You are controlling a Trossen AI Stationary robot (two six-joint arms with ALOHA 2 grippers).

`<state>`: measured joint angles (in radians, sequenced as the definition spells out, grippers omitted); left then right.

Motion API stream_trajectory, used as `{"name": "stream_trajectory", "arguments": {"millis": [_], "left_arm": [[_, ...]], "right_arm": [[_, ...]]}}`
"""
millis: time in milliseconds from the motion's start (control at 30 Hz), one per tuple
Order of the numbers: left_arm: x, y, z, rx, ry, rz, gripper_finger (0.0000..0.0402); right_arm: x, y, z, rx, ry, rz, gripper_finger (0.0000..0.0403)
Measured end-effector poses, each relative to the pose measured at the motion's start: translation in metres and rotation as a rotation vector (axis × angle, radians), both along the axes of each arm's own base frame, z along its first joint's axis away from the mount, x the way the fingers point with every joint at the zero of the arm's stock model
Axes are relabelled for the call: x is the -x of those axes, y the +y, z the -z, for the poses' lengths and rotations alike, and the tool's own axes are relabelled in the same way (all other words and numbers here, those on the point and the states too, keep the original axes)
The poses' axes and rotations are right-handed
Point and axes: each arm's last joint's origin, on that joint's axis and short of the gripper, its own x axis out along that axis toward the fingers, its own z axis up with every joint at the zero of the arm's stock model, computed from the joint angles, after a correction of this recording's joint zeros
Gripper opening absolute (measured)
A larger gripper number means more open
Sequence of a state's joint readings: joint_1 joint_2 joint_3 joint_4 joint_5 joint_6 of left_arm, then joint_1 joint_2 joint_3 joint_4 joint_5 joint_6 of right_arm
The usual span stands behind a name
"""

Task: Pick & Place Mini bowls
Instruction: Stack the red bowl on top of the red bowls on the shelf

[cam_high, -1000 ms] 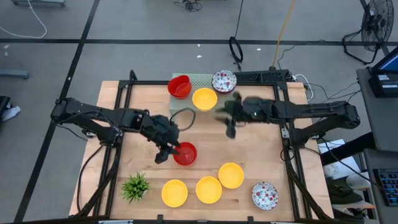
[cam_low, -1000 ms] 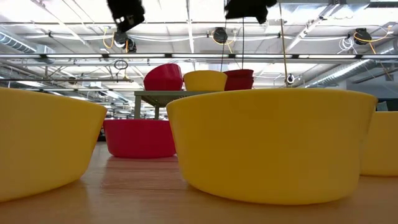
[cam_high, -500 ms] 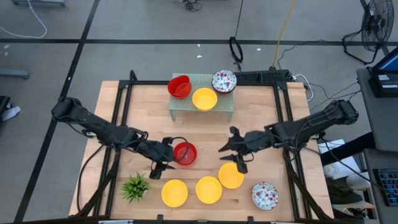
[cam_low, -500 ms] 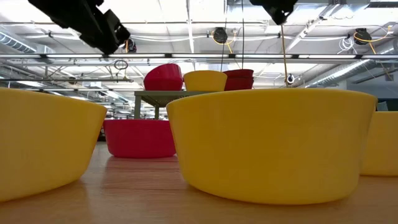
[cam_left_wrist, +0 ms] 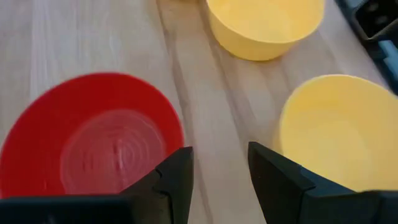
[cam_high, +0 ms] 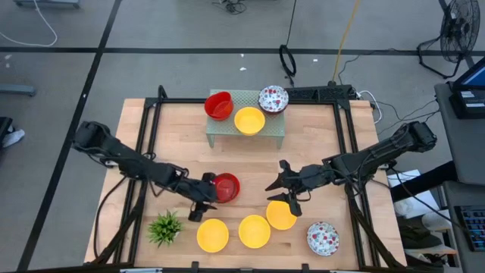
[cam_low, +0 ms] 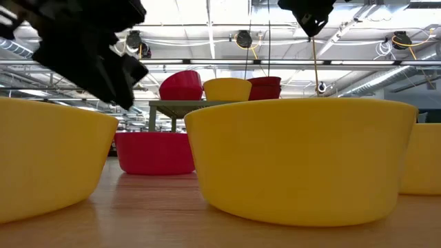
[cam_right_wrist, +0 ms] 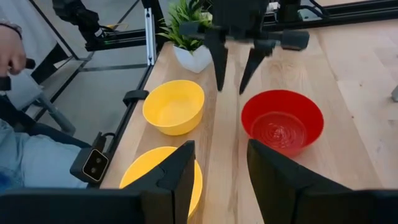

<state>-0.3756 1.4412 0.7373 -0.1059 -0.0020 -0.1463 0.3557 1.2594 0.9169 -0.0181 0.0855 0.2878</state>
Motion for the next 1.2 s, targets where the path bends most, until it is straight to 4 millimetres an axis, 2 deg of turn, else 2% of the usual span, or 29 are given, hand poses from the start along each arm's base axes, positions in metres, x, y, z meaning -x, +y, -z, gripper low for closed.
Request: {"name": "stream_trajectory", "arguments": {"millis": [167,400,600,700,900,933,1100,1200], "left_arm": [[-0.008,-0.001,0.019,-0.107,0.033,0.019,0.0155],[-0.012,0.001,0.036,-0.190,0.070,0.010,0.0155],[-0.016,0.001,0.043,-0.241,0.062,0.020,0.0152],[-0.016,0.000,0.042,-0.290,0.041,0.025,0.0132],[-0.016,0.000,0.036,-0.303,0.003,0.019,0.0021],[-0.015,0.000,0.034,-0.295,0.000,0.006,0.0012],[-0.017,-0.001,0.011,-0.208,-0.057,-0.065,0.0010],[-0.020,-0.004,-0.022,-0.151,-0.181,-0.075,0.0007]], "right_arm": [[0.000,0.000,0.000,-0.001,-0.003,0.000,0.0137],[0.000,-0.001,0.000,0.022,-0.008,0.034,0.0137],[0.000,-0.001,0.000,0.033,-0.010,0.039,0.0137],[0.000,-0.001,0.000,0.032,-0.009,0.039,0.0137],[0.000,-0.001,0.000,0.031,-0.008,0.039,0.0137],[0.000,-0.001,0.000,0.031,-0.008,0.039,0.0137],[0.000,-0.002,0.000,0.033,-0.003,0.039,0.0137],[0.000,-0.002,0.001,0.042,0.003,0.036,0.0137]]}}
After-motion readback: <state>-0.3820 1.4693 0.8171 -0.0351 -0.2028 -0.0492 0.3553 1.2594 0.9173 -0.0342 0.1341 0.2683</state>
